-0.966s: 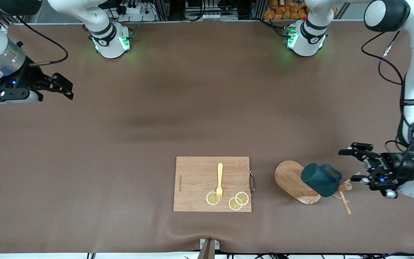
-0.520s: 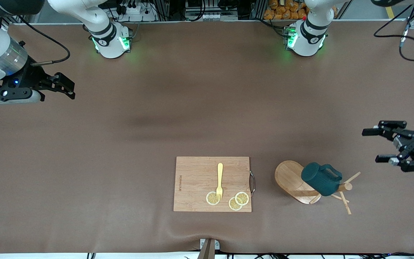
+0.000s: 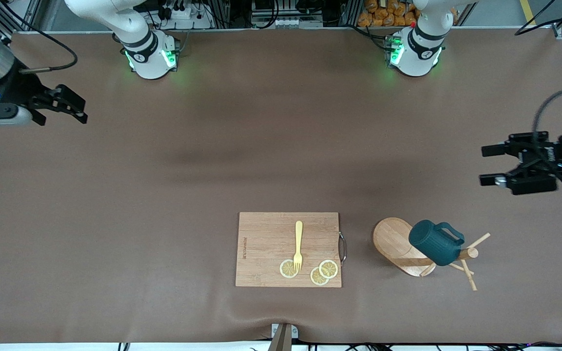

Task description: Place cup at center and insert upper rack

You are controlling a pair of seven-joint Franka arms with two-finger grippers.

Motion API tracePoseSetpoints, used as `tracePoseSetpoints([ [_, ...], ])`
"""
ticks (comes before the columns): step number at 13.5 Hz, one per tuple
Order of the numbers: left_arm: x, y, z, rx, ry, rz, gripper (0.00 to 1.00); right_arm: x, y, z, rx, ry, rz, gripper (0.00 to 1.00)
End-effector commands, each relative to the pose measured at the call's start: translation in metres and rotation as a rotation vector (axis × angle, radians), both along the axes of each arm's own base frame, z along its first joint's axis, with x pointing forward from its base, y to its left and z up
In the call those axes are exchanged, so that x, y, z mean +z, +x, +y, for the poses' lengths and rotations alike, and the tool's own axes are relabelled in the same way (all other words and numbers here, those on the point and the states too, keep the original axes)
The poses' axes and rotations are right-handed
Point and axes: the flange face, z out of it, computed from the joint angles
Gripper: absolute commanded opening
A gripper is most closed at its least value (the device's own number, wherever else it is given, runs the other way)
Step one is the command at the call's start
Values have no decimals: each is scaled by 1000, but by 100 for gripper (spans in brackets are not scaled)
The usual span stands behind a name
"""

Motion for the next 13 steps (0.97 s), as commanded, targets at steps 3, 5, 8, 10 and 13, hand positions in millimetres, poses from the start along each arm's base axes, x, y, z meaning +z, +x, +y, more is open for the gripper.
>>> tracePoseSetpoints([
  [3, 25, -33, -26, -165, 380, -138, 100, 7, -10, -34, -27, -3, 1, 100],
  [5, 31, -44, -28, -317, 519, -220, 100, 6, -10, -33, -19, -16, 3, 100],
  [8, 35, -76, -39, -506, 704, -272, 100, 7, -8, -36, -13, -24, -8, 100],
  [10, 35, -96, -36, -562, 751, -293, 100, 7, -8, -33, -17, -38, -7, 100],
  [13, 23, -114, -18, -608, 763, -381, 100, 6, -8, -35, -20, -33, -5, 100],
])
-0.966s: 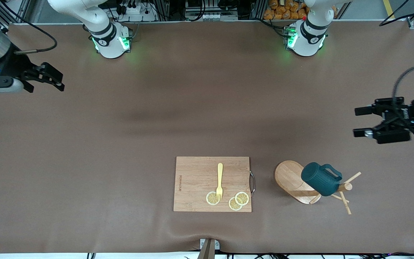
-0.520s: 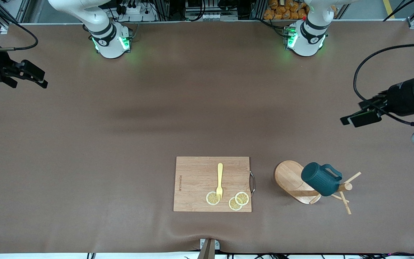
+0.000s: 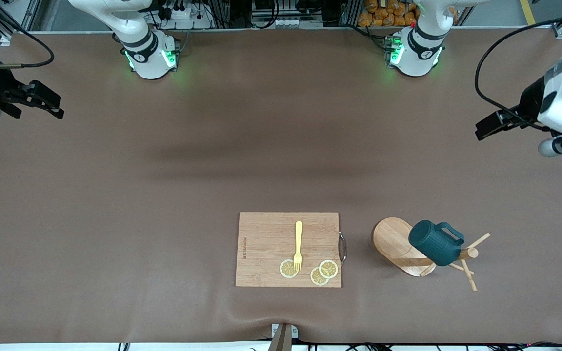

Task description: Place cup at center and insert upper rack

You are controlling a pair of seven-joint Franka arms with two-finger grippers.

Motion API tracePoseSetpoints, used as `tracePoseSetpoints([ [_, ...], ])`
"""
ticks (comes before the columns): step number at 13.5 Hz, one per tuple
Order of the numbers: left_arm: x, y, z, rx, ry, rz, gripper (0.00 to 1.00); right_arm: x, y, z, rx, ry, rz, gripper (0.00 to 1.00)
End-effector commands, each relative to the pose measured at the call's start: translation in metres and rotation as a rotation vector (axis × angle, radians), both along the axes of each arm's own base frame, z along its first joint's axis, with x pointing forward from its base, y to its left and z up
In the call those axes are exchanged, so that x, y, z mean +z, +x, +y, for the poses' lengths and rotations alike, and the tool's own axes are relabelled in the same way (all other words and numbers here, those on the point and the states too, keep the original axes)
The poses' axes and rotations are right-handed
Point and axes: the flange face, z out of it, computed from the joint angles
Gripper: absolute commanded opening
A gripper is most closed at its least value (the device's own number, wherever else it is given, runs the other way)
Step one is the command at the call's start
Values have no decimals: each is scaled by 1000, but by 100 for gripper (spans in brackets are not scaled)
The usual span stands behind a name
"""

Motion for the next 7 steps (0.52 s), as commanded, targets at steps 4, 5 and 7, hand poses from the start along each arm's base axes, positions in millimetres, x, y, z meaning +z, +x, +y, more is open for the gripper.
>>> tracePoseSetpoints([
  [4, -2, -25, 19, -90, 14, -75, 100, 2, -6, -10, 11, 37, 9, 100],
  [5, -1, -24, 21, -91, 12, -77, 100, 1, -5, -8, 9, 37, 6, 100],
  [7, 0, -22, 29, -122, 10, -82, 100, 1, -4, -8, 9, 37, 1, 100],
])
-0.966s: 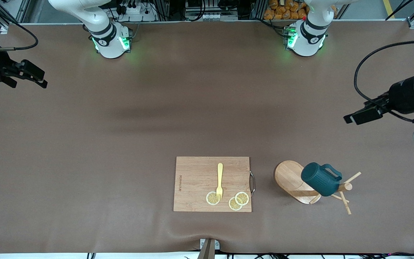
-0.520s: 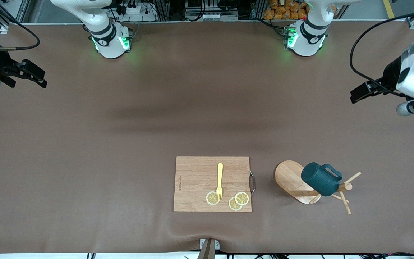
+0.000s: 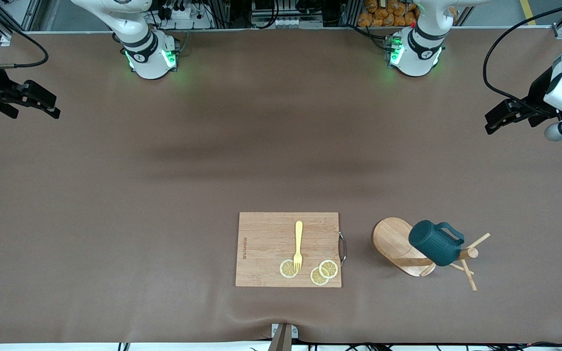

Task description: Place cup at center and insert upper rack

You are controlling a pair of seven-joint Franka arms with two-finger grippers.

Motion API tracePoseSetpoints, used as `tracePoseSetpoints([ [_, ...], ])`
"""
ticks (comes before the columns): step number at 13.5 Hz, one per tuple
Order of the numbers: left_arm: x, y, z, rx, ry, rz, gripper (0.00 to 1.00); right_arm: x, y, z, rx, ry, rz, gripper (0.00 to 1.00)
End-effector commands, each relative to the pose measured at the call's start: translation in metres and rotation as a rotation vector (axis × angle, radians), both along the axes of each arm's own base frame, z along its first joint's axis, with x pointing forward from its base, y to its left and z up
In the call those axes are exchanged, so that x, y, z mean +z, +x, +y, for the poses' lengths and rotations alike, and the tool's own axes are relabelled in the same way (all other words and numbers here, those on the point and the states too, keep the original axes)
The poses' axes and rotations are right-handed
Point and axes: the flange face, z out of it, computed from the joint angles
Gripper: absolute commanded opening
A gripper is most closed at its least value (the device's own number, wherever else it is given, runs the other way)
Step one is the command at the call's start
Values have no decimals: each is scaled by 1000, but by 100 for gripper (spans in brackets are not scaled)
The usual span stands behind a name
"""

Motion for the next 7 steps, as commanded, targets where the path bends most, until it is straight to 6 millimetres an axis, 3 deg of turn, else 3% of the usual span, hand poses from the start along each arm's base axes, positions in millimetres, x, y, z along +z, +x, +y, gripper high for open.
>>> tracePoseSetpoints([
  [1, 3, -5, 7, -54, 7, -19, 100, 2, -3, 0, 1, 14, -7, 100],
  [7, 7, -5, 13, -112, -4, -22, 100, 1, -1, 2, 1, 15, -15, 100],
])
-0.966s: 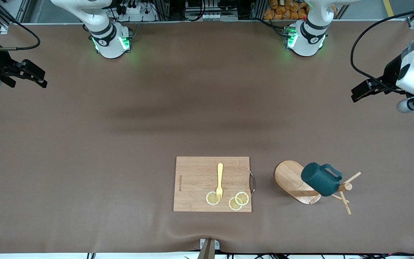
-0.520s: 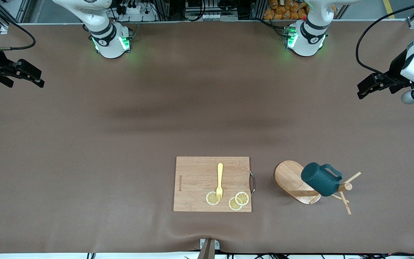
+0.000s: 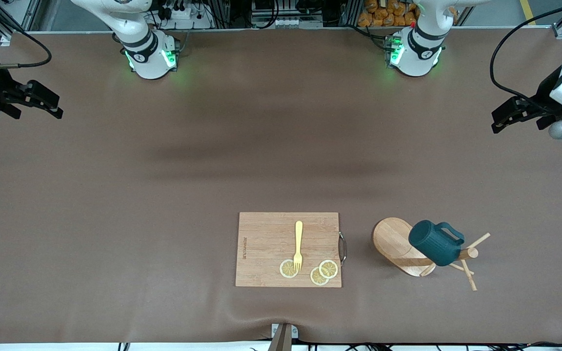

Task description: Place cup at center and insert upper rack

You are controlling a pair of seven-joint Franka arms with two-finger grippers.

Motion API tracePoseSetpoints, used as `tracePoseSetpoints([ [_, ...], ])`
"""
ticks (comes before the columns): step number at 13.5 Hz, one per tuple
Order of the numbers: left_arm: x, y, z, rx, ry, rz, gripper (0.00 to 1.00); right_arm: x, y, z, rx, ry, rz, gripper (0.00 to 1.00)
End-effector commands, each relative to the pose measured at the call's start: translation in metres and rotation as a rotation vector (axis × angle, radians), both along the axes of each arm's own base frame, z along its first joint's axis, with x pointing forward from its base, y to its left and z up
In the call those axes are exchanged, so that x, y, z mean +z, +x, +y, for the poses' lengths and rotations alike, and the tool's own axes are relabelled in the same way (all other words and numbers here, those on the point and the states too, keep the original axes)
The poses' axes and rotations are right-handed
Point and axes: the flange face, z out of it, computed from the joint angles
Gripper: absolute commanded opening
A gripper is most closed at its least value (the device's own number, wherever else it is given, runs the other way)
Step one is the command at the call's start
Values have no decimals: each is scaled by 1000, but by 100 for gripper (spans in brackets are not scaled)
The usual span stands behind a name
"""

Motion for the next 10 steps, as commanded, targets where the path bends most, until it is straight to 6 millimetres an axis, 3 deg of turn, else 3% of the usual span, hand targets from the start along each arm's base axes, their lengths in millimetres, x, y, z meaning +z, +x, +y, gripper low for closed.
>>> tracePoseSetpoints([
  [1, 7, -7, 3, -15, -6, -19, 100, -2, -1, 1, -2, 15, -4, 100],
  [10, 11, -10, -5, -13, -6, -12, 100, -6, 0, -1, -5, 16, 2, 100],
])
